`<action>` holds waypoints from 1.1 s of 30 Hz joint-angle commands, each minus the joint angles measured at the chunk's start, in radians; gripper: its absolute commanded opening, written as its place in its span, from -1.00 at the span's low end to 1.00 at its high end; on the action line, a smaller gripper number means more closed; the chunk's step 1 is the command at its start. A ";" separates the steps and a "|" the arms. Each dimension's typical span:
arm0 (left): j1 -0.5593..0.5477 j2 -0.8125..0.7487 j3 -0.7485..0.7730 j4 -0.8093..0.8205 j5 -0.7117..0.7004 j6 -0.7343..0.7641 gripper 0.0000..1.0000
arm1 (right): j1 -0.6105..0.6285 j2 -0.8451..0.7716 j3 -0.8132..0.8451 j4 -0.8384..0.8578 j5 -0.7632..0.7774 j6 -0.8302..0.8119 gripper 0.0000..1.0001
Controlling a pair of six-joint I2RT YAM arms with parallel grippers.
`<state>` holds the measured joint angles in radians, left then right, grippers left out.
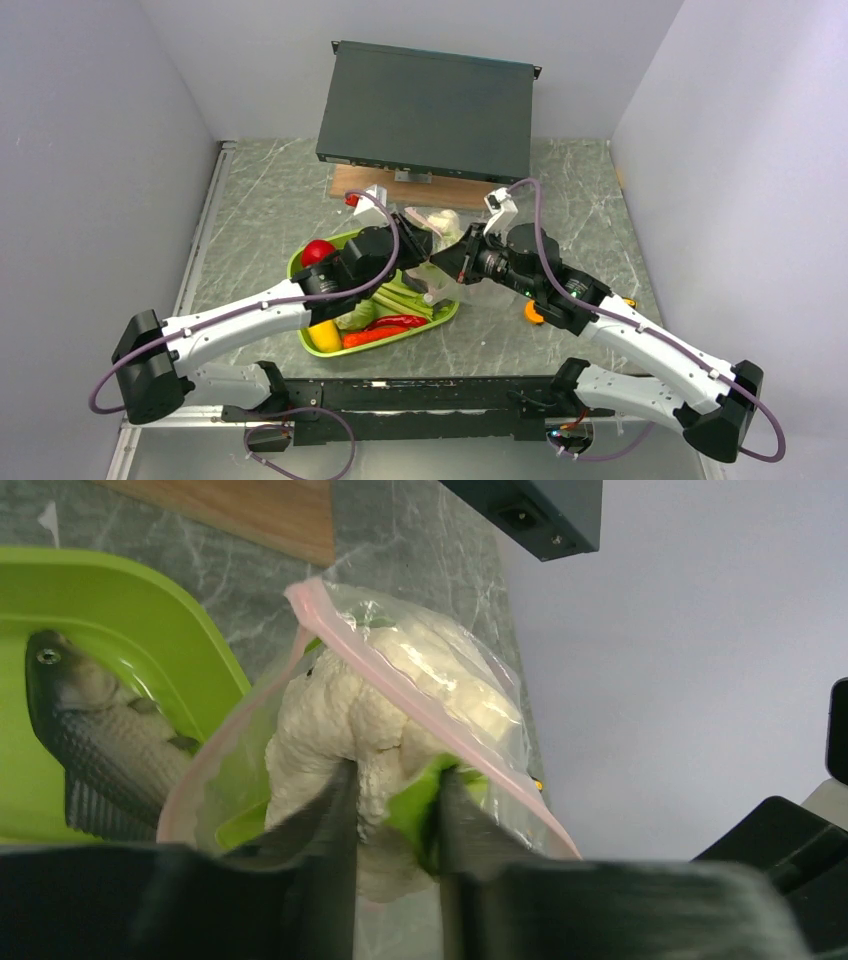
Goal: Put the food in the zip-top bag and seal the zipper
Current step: Place the fake vegetable in the zipper food storage bag, then adjust the zipper food storage bag at the center of the board.
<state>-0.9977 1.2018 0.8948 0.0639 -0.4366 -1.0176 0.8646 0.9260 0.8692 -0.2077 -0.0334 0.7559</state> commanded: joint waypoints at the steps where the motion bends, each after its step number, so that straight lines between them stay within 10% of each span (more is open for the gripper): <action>1: -0.019 0.002 0.073 -0.114 -0.021 0.089 -0.09 | 0.004 -0.018 0.056 0.054 0.029 0.029 -1.00; 10: -0.019 -0.091 0.098 -0.129 0.215 0.223 0.76 | 0.001 -0.123 0.004 0.025 0.163 0.046 -1.00; 22: -0.019 -0.414 0.011 -0.427 0.162 0.321 0.86 | -0.002 -0.162 -0.007 -0.008 0.179 -0.025 -1.00; 33: 0.040 -0.206 0.095 -0.446 0.208 0.285 0.89 | -0.001 -0.150 -0.006 -0.016 0.132 -0.109 -1.00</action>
<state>-0.9833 0.9051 0.9272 -0.3759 -0.2722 -0.7193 0.8646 0.7834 0.8532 -0.2462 0.1211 0.6876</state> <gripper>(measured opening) 0.962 0.007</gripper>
